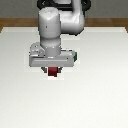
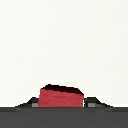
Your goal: Place the red cube on top of the green cube.
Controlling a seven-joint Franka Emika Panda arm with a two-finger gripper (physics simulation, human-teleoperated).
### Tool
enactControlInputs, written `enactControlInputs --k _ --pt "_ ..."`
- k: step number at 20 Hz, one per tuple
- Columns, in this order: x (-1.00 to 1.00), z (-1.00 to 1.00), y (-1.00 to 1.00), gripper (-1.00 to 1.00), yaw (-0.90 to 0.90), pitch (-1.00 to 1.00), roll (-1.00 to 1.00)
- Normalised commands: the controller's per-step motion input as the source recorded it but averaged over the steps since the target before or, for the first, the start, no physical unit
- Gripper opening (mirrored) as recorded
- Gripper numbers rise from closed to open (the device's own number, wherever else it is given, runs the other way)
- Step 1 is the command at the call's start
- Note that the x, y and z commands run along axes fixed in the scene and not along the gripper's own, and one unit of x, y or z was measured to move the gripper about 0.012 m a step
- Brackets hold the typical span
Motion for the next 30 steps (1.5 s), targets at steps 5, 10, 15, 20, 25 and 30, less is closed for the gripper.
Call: enactControlInputs --k 5,10,15,20,25,30 --pt "0.00 0.20 0.00 -1.00 0.00 0.00 0.00" --pt "0.00 1.00 0.00 -1.00 0.00 0.00 0.00" --pt "0.00 1.00 0.00 -1.00 0.00 0.00 0.00" --pt "0.00 0.60 0.20 -1.00 0.00 0.00 0.00" --pt "0.00 0.00 0.80 -1.00 0.00 0.00 0.00" --pt "-0.20 0.00 0.40 -1.00 0.00 0.00 0.00"
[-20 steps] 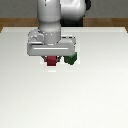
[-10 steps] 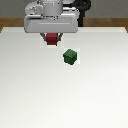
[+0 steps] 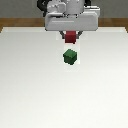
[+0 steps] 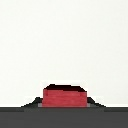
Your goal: Place the red cube on top of the green cube.
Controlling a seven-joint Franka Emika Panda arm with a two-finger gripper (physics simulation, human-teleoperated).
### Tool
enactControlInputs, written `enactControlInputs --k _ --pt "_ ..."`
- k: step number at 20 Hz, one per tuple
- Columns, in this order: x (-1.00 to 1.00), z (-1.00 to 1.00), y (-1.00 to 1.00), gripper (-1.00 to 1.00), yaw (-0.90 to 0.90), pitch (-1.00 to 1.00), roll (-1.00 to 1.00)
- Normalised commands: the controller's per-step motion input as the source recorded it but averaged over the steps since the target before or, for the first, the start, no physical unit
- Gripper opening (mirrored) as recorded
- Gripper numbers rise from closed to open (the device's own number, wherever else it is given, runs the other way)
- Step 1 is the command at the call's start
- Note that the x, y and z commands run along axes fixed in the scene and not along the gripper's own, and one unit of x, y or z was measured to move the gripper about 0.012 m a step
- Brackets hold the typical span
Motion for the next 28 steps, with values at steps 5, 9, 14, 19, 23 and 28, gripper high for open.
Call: enactControlInputs --k 5,9,14,19,23,28 --pt "-0.40 0.00 0.00 -1.00 0.00 0.00 0.00" --pt "-0.25 0.00 -0.25 -1.00 0.00 0.00 0.00" --pt "-0.20 0.00 0.20 -1.00 0.00 0.00 0.00" --pt "-0.20 0.00 0.00 -1.00 0.00 0.00 0.00" --pt "0.00 -0.25 0.00 -1.00 0.00 0.00 0.00" --pt "0.00 -1.00 0.00 -1.00 0.00 0.00 0.00"
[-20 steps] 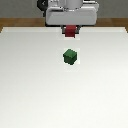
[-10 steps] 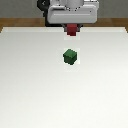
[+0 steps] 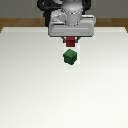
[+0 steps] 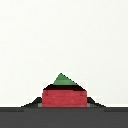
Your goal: Place the red cube on top of the green cube.
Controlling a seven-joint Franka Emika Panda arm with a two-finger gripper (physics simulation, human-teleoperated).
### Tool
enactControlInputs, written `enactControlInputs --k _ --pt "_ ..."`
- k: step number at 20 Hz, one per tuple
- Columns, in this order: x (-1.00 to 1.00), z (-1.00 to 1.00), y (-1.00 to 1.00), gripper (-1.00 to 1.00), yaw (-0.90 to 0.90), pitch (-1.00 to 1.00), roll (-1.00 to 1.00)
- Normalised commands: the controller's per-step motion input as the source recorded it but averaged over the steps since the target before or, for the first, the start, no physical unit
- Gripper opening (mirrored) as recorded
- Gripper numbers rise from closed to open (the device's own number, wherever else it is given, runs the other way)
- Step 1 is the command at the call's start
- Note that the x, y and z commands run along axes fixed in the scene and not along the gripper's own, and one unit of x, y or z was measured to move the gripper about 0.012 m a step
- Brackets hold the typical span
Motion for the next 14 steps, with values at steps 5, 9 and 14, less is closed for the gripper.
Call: enactControlInputs --k 5,9,14 --pt "0.07 -0.60 0.00 -1.00 0.00 0.00 0.00" --pt "0.00 -0.25 0.00 1.00 0.00 0.00 0.00" --pt "0.00 0.00 0.00 1.00 0.00 0.00 0.00"
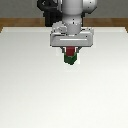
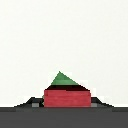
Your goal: Place the red cube on top of the green cube.
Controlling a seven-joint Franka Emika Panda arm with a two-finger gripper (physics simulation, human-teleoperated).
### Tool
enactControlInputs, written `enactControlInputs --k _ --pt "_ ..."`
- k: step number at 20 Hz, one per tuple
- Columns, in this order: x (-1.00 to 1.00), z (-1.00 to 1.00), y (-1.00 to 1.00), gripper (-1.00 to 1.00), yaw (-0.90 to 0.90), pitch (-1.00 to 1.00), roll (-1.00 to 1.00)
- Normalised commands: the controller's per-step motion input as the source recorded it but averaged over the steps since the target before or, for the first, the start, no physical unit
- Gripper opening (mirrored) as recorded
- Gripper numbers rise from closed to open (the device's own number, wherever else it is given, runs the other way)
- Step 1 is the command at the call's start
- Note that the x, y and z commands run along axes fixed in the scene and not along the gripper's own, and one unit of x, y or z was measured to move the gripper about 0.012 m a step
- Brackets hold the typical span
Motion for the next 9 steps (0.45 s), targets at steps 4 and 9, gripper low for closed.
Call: enactControlInputs --k 4,9 --pt "0.00 0.00 0.00 1.00 0.00 0.00 0.00" --pt "0.00 0.00 0.00 1.00 0.00 0.00 0.00"
